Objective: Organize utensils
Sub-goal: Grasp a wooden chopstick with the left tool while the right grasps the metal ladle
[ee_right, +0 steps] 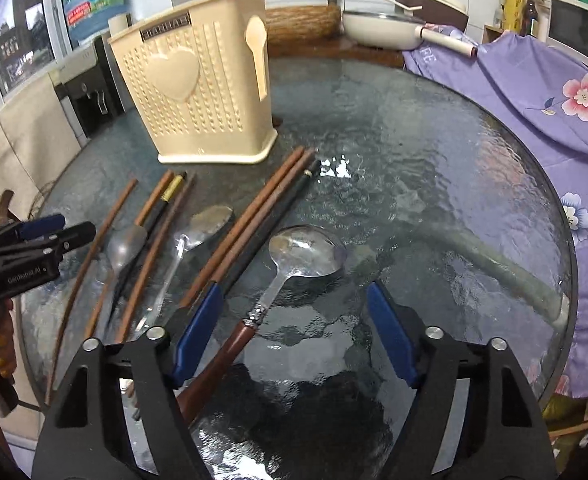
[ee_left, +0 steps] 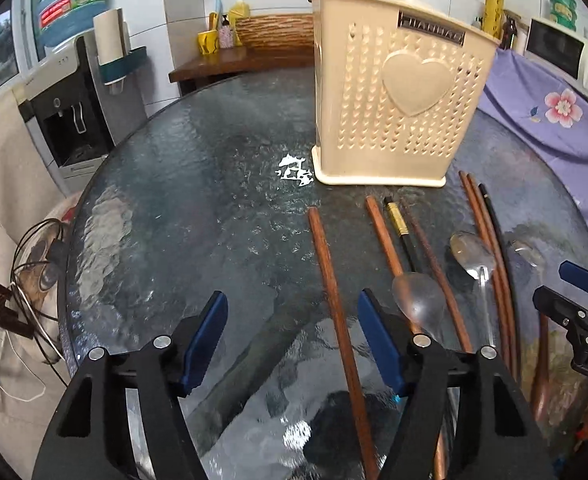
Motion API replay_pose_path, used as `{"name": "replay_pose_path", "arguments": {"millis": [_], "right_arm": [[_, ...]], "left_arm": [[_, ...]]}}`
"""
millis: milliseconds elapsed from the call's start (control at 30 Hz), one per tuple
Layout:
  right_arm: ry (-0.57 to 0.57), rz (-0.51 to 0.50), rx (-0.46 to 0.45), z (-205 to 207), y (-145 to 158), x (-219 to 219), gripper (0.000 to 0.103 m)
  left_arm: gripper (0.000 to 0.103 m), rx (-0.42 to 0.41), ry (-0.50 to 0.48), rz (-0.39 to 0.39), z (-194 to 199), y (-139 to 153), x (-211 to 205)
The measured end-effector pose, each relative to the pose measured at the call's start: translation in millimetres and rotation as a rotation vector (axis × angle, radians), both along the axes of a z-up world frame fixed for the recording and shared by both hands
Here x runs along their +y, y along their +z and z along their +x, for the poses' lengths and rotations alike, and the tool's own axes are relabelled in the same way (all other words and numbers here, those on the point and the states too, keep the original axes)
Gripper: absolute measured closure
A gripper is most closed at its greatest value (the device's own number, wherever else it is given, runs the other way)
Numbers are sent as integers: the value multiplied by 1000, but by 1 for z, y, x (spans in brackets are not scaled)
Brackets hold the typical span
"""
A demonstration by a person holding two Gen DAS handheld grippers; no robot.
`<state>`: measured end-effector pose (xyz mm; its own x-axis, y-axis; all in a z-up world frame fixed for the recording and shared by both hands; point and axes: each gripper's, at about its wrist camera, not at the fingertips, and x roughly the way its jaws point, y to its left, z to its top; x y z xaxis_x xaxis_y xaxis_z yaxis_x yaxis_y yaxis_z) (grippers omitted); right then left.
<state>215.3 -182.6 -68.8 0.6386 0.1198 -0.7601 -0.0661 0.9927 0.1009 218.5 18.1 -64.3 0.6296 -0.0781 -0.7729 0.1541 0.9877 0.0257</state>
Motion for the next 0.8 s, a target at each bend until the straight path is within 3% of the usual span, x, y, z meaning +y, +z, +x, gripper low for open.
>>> {"name": "replay_pose_path", "arguments": {"millis": [400,800], "right_arm": [[-12,5,53,26,-6,-4,51],[9,35,108,48,-1,3,47]], "left_arm": [[43,39,-12,27,25,-8,-12],[58,77,-45,13,51,-5,-20]]}}
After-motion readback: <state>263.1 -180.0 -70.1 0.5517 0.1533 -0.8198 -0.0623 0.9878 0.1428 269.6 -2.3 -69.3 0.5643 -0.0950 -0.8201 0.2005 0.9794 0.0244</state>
